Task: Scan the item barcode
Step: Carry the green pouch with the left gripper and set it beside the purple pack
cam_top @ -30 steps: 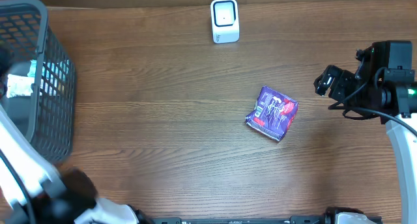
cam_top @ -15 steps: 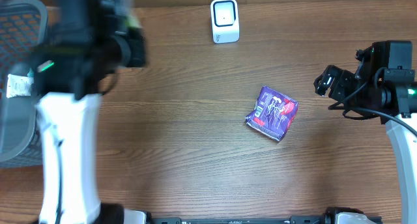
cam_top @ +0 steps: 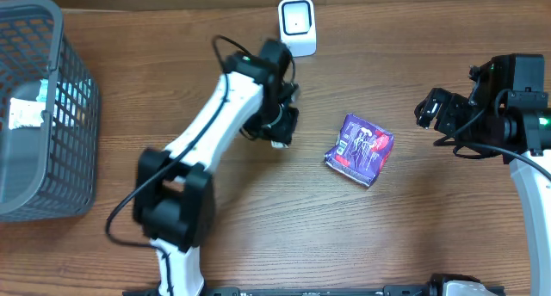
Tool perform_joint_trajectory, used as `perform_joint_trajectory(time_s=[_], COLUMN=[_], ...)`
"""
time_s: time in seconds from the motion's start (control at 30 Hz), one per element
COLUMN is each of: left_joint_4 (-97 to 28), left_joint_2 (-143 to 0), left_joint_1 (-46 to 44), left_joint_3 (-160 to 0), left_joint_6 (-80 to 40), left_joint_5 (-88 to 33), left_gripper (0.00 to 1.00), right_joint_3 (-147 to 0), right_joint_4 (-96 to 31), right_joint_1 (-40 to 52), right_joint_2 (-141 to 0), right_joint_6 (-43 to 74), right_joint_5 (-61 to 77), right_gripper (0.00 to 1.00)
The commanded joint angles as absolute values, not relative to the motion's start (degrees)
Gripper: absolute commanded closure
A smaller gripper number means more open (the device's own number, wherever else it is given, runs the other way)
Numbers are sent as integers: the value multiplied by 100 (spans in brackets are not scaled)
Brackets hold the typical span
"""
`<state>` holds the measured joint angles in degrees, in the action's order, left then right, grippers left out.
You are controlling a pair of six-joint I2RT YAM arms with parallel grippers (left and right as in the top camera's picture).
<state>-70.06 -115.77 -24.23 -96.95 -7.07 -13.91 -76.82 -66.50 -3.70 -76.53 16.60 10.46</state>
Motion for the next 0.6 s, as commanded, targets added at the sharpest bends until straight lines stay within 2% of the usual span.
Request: perform_joint_trajectory(time_s=[0.0, 0.1, 0.17, 0.2, 0.23, 0.3, 0.37, 0.57], left_joint_4=[-6945, -6952, -6960, -6960, -6960, -6989, -7059, -7703], left_joint_2=[-11944, -12230, -12309, -12311, -12311, -12293, -12265, -11924], left_joint_1=[-2471, -2477, -2480, -2480, -2480, -2477, -2473, -2305], left_joint_3=[-9679, -9679, -9679, -9679, -9679, -9736, -9854, -11063], left_joint_6=[-810, -1000, -1035, -1033, -1033, -1039, -1057, -1048], left_joint_5=[-1614, -1614, -1623, -1645, -1651, -1660, -1658, -1448], left_gripper=[96, 90, 65, 50, 41, 32, 29, 29], right_joint_3=[-7710, -7710, -7710, -7710, -7710, -7710, -7710, -7710], right_joint_4=[-6632, -6630, -6630, -6630, -6630, -6628, -6611, -6615], right_joint_1=[-388, -388, -388, -388, -388, -388, -388, -388], right_joint_2=[-7642, -7642, -7642, -7642, -7642, -7642, -7642, -7642], right_joint_6=[1625, 1625, 1625, 1625, 1625, 1625, 1627, 1627], right_joint_5=[1013, 1013, 1011, 1011, 1011, 1011, 1013, 1013], right_gripper=[0, 0, 0, 0, 0, 0, 0, 0])
